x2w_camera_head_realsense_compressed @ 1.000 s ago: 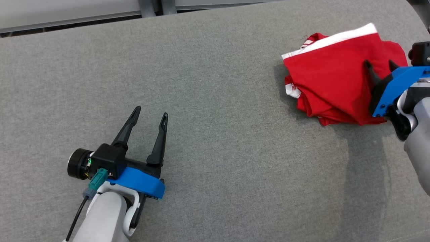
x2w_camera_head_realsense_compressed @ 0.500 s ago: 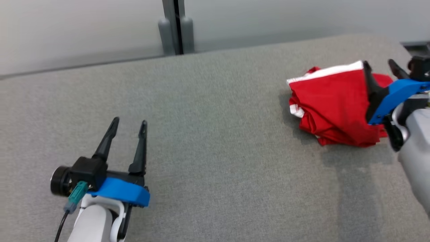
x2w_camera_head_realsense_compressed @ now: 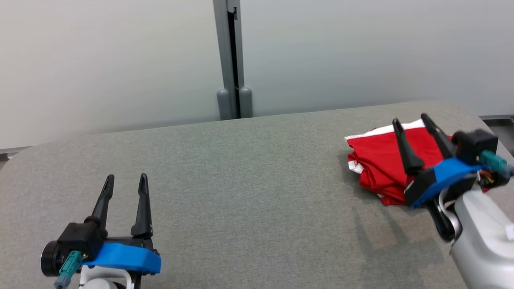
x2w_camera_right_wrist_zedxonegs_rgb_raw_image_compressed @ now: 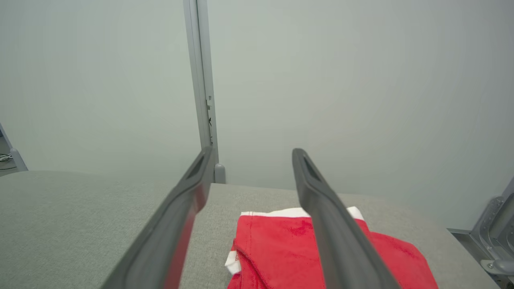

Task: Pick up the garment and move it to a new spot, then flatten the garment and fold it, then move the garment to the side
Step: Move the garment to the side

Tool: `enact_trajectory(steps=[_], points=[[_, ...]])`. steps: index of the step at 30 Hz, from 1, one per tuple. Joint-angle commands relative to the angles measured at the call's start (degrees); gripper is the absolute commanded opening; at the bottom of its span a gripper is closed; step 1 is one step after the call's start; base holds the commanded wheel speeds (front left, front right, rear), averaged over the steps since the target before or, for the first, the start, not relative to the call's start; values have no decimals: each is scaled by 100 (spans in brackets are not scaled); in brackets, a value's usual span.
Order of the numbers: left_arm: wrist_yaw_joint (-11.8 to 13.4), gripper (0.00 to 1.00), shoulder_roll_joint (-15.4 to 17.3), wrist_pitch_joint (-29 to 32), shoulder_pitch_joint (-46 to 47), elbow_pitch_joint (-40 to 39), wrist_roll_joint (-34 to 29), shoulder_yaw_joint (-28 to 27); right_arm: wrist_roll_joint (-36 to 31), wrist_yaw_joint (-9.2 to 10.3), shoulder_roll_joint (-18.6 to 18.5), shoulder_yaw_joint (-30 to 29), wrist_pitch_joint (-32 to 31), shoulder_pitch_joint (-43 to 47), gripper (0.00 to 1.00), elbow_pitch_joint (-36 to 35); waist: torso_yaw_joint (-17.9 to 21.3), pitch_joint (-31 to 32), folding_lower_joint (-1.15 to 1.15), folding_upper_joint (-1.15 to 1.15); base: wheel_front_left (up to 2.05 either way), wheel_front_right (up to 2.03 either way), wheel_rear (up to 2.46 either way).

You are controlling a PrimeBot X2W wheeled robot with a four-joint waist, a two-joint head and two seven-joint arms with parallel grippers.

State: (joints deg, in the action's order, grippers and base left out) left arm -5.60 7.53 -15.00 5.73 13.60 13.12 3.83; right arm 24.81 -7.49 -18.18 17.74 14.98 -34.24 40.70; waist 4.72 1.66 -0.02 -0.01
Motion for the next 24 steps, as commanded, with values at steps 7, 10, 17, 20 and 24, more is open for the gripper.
enact_trajectory(steps=[7,10,17,20,24], points=[[12,100,-104,-24,-220,39,155,-230,-365,-1,226,-693,22,1233,100,-1307,-196,83,2,1,0,0,0],[31,100,-127,-24,-268,86,181,-304,-519,-1,412,-957,22,1674,100,-1786,-245,76,2,1,0,0,0],[-20,100,-173,-24,-354,136,89,-391,-861,-1,794,-1427,21,2524,100,-2424,-288,28,2,1,0,0,0],[-47,100,-205,-24,-389,146,99,-432,-924,-1,883,-1498,21,2633,100,-2506,-259,12,2,1,0,0,0],[-93,100,-193,-24,-351,179,71,-428,-975,-1,966,-1531,21,2651,100,-2548,-227,-6,2,1,0,0,0]])
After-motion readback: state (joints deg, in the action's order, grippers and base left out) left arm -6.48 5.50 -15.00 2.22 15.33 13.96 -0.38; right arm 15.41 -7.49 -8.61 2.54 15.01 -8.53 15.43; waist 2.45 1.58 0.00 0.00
